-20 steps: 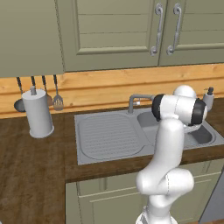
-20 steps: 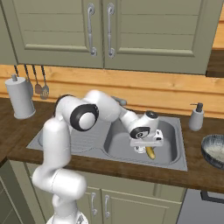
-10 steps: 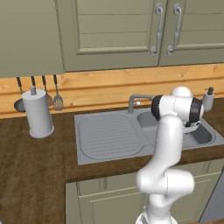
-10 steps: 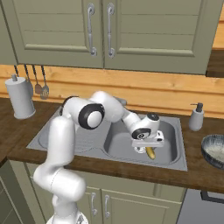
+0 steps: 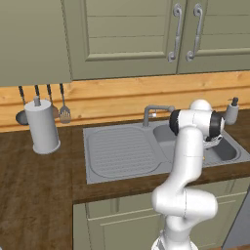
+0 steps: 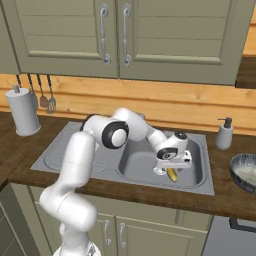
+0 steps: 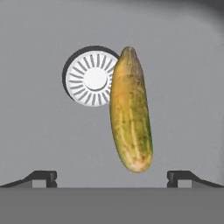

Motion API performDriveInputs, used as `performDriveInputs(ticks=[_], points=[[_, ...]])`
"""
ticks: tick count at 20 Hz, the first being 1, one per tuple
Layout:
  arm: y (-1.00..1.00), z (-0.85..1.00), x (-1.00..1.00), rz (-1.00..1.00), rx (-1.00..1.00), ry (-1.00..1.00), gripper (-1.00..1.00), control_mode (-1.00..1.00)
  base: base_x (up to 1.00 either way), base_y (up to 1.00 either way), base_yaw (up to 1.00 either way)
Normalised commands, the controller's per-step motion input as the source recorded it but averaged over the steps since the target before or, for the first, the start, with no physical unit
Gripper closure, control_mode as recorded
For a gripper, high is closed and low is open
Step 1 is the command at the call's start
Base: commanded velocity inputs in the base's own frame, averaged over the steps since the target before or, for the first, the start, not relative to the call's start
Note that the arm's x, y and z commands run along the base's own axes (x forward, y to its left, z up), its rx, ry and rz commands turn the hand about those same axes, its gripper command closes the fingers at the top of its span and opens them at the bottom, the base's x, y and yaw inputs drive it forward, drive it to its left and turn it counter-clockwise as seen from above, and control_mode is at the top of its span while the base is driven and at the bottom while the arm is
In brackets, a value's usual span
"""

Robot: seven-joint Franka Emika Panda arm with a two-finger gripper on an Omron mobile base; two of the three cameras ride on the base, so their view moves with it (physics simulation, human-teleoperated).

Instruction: Pick the cucumber from the sink and place it in the bowl. Then pick the bowl and place it in the microwave. Then close the microwave door and press the start button.

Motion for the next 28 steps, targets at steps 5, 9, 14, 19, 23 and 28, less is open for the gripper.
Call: performDriveInputs(ticks=[5,9,14,19,23,28], points=[[-0.05,-0.45,0.07,0.01,0.00,0.00,-1.00,-1.00,0.00,0.00,0.00],[0.07,-0.49,0.25,0.00,0.00,0.00,-1.00,-1.00,0.00,0.00,0.00],[-0.04,-0.30,0.43,0.00,0.00,0.00,-1.00,-1.00,0.00,0.00,0.00],[-0.05,-0.27,0.28,0.02,0.00,0.00,-1.00,-1.00,0.00,0.00,0.00],[0.00,-0.37,0.14,0.04,0.00,0.00,1.00,-1.00,0.00,0.00,0.00],[0.00,-0.22,0.00,0.05,0.00,0.00,1.00,-1.00,0.00,0.00,0.00]])
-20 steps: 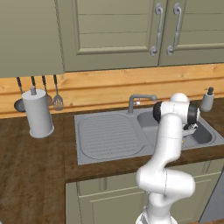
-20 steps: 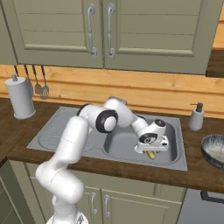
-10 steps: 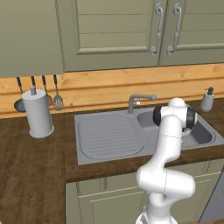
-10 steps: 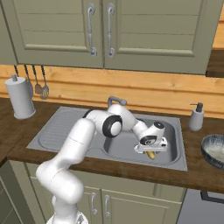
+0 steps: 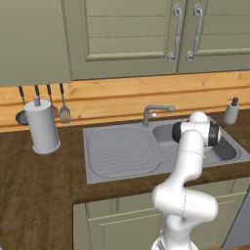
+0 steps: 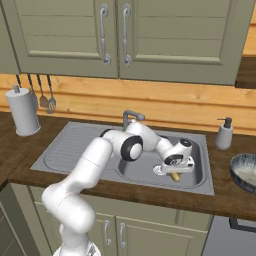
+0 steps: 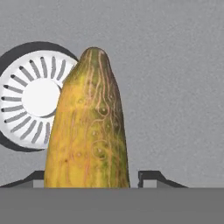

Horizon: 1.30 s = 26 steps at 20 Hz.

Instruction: Pick the cucumber from the sink and place it in the bowl. Then pick the bowl and place it in the microwave. Then close the microwave door and press the start button.

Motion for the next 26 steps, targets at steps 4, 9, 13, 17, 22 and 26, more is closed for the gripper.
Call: performDriveInputs(ticks=[4,9,13,17,22,26], points=[[0.00,-0.01,-0.05,0.02,0.00,-0.02,1.00,-1.00,0.00,0.00,0.00],[0.30,0.32,-0.43,0.00,0.00,-0.14,1.00,-1.00,0.00,0.00,0.00],[0.46,0.71,-0.44,0.01,0.00,-0.14,1.00,-1.00,0.00,0.00,0.00],[0.42,0.97,-0.31,0.03,-0.09,-0.20,1.00,-1.00,0.00,0.00,0.00],[0.06,1.00,-0.16,0.07,-0.09,-0.13,1.00,-1.00,0.00,0.00,0.00],[0.00,1.00,-0.27,0.04,-0.07,-0.03,1.00,-1.00,0.00,0.00,0.00]])
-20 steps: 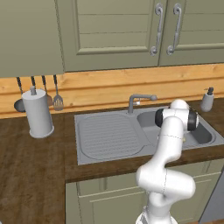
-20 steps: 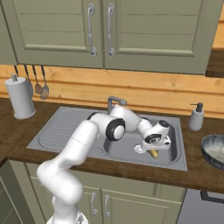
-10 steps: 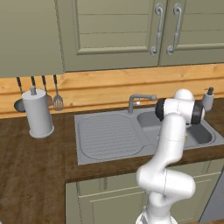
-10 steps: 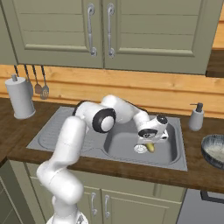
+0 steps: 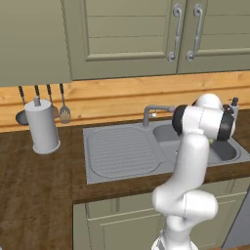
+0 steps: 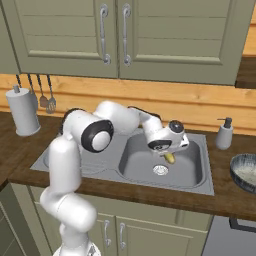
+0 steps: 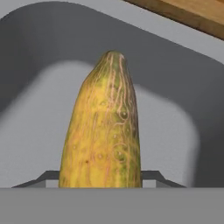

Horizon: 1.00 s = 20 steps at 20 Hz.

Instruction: Pick the cucumber from the sink and place it in the bowl. Then pick the bowl and place it in the microwave. Then close the microwave door and press the start button.

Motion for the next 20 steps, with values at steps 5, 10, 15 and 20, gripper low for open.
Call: performDriveInputs(ticks=[5,10,15,20], points=[[0.01,0.94,-0.56,0.00,-0.11,-0.04,1.00,-1.00,0.00,0.00,0.00],[-0.11,0.76,-0.46,0.00,-0.08,0.00,1.00,-1.00,0.00,0.00,0.00],[-0.51,0.18,-0.25,-0.17,-0.02,0.00,1.00,-1.00,0.00,0.00,0.00],[-0.71,0.34,-0.27,-0.16,0.00,0.07,1.00,-1.00,0.00,0.00,0.00]])
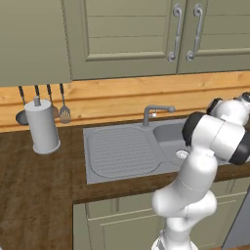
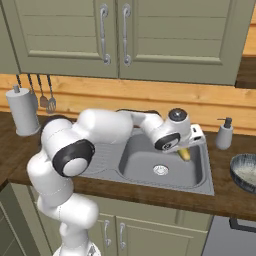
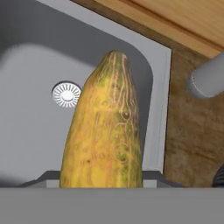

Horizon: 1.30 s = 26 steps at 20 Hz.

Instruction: Pick the cucumber from the sink and place it in the bowl. Then pick the bowl and place it in the microwave. Then close the microwave door and press the start button.

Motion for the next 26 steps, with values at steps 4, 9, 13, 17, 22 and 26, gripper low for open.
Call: performDriveInputs(ticks=[4,9,13,17,22,26], points=[[-0.76,0.28,-0.31,-0.10,0.00,0.03,1.00,-1.00,0.00,0.00,0.00],[-0.72,0.00,-0.21,-0.06,0.00,0.00,1.00,-1.00,0.00,0.00,0.00],[-0.88,0.00,0.00,-0.03,0.00,0.00,1.00,-1.00,0.00,0.00,0.00],[-0.71,0.00,0.00,-0.01,0.00,0.00,1.00,-1.00,0.00,0.00,0.00],[-0.57,0.03,-0.04,-0.02,0.00,-0.02,1.00,-1.00,0.00,0.00,0.00],[-0.34,0.00,0.00,0.00,0.00,-0.01,1.00,-1.00,0.00,0.00,0.00]])
